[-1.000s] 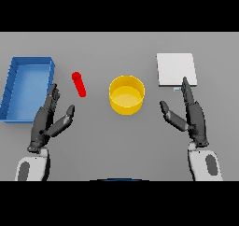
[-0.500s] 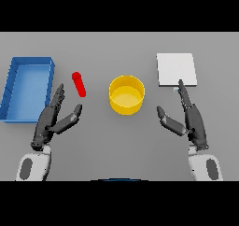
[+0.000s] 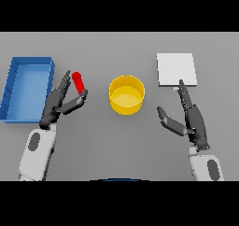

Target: Pick up the red beaker and tilt it to pour out 1 green nut into yellow bowl. Pick up the yellow bowl and place it on the metallic measuring scale.

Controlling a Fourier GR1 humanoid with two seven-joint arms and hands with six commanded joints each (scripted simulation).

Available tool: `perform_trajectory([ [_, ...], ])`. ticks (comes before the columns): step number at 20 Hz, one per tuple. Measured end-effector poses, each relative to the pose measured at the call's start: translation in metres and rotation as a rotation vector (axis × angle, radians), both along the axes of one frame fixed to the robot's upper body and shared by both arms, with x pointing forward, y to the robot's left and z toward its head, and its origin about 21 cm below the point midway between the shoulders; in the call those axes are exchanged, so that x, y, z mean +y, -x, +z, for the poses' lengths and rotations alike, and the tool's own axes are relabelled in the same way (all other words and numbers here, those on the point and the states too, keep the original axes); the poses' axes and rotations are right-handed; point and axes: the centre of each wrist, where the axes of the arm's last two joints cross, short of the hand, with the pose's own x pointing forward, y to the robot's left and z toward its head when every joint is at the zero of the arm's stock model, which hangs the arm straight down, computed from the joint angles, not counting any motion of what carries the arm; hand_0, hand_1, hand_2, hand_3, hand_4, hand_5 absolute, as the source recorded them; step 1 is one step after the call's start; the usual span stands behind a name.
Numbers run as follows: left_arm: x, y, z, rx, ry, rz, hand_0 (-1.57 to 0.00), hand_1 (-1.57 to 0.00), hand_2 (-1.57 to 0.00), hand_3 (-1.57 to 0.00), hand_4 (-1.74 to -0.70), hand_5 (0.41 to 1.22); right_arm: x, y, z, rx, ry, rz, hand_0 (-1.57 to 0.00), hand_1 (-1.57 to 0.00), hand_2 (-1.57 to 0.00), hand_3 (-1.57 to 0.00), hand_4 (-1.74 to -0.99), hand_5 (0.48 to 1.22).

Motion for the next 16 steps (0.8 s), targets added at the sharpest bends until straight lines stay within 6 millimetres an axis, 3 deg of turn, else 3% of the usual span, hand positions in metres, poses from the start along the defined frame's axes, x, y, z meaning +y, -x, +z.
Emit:
perform_trajectory([
  [5, -0.009, -0.028, 0.003, -0.003, -0.044, -0.014, 0.0, 0.0, 0.0, 0.0, -1.2, 0.661, -0.001, -0.002, 0.0, 0.012, 0.003, -0.01, 0.0, 0.0, 0.0, 0.0, -1.226, 0.631],
  [11, -0.018, -0.045, -0.003, 0.006, -0.06, 0.012, 0.0, 0.0, 0.0, 0.0, -1.22, 0.678, -0.001, 0.001, -0.002, 0.002, -0.011, -0.01, 0.0, 0.0, 0.0, 0.0, -1.241, 0.641],
  [16, -0.021, -0.052, -0.014, -0.033, 0.036, 0.019, 0.0, 0.0, -0.01, 0.0, -1.3, 0.719, -0.001, 0.003, 0.001, 0.01, -0.008, -0.014, 0.0, 0.0, 0.0, 0.0, -1.246, 0.646],
])
